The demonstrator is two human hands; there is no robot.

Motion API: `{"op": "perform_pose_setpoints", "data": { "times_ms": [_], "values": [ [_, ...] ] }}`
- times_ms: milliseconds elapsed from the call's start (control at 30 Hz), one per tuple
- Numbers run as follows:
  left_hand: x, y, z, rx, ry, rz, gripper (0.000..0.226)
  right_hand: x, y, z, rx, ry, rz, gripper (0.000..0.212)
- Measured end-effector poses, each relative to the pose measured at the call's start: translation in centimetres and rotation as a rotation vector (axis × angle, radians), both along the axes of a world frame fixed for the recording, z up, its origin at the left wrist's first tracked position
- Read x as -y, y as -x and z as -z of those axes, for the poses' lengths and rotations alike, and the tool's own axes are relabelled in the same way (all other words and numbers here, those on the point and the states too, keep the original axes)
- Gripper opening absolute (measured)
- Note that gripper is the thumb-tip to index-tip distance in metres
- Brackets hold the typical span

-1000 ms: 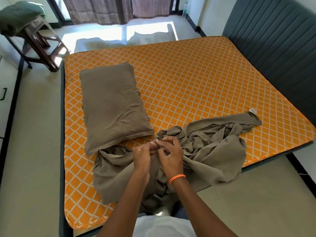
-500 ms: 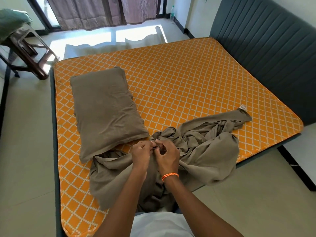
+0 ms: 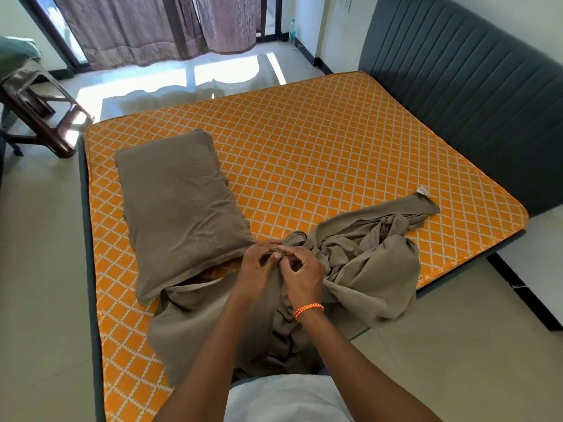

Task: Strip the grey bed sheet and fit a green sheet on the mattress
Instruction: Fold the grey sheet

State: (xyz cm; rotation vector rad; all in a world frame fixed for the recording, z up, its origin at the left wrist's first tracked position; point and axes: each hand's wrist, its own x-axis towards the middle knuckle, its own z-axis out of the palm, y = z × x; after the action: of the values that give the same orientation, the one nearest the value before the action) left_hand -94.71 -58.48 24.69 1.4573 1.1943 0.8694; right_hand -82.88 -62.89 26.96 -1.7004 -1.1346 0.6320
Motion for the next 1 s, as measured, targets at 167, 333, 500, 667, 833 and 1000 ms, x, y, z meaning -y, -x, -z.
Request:
{"op": "perform_pose_setpoints", "data": {
  "times_ms": [167, 333, 500, 667, 833, 1000],
  "values": [
    [-1.1, -0.6, -1.4, -0.017, 0.001, 0.035, 0.008, -0.2, -0.6, -1.2, -0.140, -0.040, 0.056, 0.021],
    [-2.6, -1.9, -4.1, 0.083, -0.047, 0.118, 0.020, -0.5, -1.4, -2.6, -0.201, -0.129, 0.085, 0.025],
    [-4.0, -3.8, -7.3, 0.199, -0.067, 0.145, 0.020, -0.4, -2.7, -4.1, -0.180, -0.205, 0.152, 0.025],
    [-4.7, -7.0, -10.9, 0.250, -0.119, 0.186, 0.017, -0.3, -4.4, -4.5, -0.055, -0.241, 0.294, 0.019],
    [-5.6, -11.7, -14.2, 0.257, -0.188, 0.254, 0.020, -0.5, -8.5, -6.5, 0.076, -0.356, 0.396, 0.008],
    [-6.9, -17.4, -17.1, 0.240, -0.232, 0.259, 0.022, -2.0, -14.5, -9.3, 0.024, -0.401, 0.380, 0.008]
  ]
}}
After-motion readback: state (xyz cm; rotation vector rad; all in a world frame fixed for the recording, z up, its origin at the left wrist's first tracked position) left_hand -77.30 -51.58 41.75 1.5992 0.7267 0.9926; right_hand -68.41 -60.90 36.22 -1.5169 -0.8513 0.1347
